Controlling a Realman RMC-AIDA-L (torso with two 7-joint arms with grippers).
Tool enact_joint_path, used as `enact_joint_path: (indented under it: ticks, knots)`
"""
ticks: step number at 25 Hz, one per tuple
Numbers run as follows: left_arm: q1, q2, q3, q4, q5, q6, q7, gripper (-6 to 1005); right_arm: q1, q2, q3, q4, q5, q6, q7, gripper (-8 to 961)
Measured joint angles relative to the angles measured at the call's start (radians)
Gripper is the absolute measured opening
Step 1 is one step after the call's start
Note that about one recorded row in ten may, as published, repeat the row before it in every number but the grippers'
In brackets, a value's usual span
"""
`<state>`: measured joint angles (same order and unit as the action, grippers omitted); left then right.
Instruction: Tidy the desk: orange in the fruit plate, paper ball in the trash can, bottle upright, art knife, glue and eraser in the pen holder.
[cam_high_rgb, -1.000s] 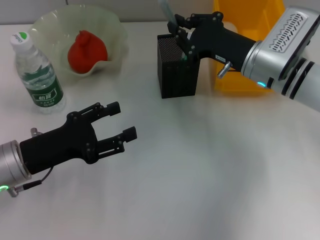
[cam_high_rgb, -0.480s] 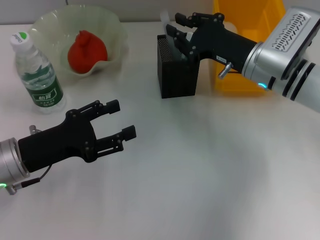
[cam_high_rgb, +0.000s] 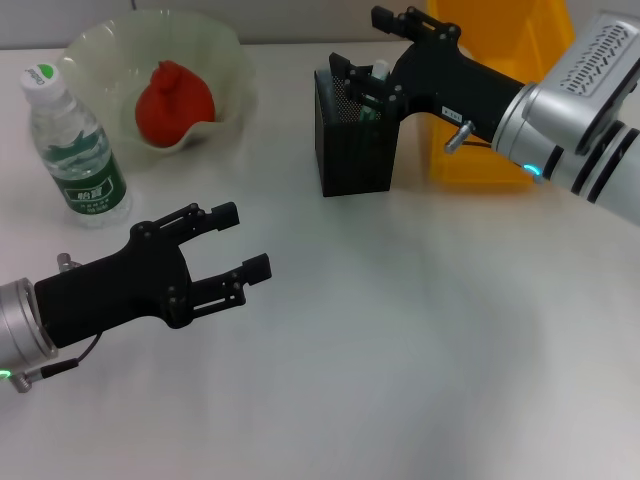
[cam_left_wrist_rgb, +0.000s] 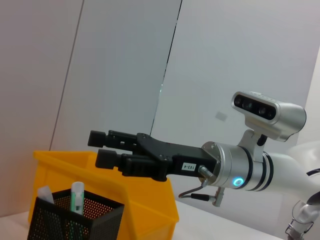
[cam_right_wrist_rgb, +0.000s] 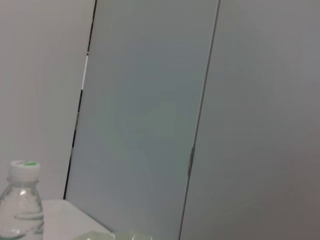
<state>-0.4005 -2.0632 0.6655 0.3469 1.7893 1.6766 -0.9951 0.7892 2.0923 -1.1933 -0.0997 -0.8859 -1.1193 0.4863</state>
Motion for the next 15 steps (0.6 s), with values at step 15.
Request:
enact_joint_path:
  ticks: [15]
  knots:
    - [-0.027,0.003,0.099,0.049,0.003,0.003,-0.043,801,-0.280,-0.028,-0.035,-0.189,-0.105,-0.411,0.347,759]
